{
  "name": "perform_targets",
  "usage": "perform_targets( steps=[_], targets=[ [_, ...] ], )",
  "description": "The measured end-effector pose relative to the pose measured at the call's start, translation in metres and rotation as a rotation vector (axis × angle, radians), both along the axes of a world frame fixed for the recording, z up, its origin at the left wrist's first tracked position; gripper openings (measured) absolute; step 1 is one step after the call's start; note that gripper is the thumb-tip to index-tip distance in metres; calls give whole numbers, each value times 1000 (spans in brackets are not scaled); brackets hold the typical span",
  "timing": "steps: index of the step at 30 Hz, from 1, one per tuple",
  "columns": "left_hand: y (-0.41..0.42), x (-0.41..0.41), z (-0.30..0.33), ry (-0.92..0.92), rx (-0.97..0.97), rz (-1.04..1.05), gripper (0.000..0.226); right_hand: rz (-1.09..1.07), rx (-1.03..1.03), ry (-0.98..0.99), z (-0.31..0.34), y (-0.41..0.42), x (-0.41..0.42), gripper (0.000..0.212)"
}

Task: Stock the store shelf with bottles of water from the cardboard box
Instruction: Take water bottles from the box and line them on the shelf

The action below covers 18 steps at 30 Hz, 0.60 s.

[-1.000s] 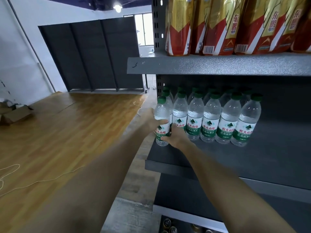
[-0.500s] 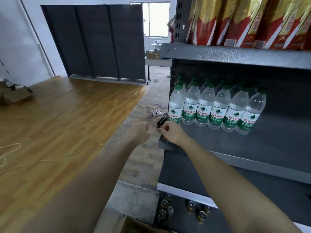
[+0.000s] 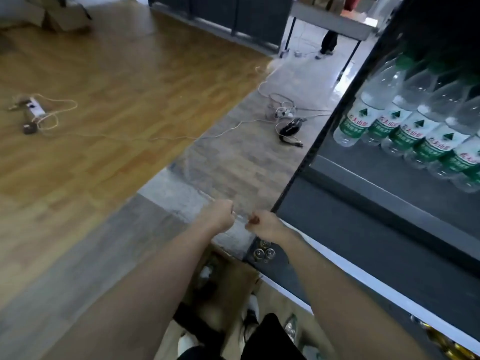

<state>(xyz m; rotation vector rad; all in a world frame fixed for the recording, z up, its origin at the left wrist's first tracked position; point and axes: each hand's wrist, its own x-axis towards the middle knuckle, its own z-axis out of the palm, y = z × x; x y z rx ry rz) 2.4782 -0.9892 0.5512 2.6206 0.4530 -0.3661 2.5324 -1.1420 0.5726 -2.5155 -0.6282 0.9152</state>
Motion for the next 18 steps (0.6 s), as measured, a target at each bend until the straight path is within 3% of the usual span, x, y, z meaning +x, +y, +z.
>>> perform_targets(
  steps=[7,18],
  targets=[
    [24,-48,-86,137,-61,227,17,214,-144,105,-92,24,-19,29],
    [19,-68,-213,310,-241,599,15,321,-188,212,-256,34,-2,8]
  ],
)
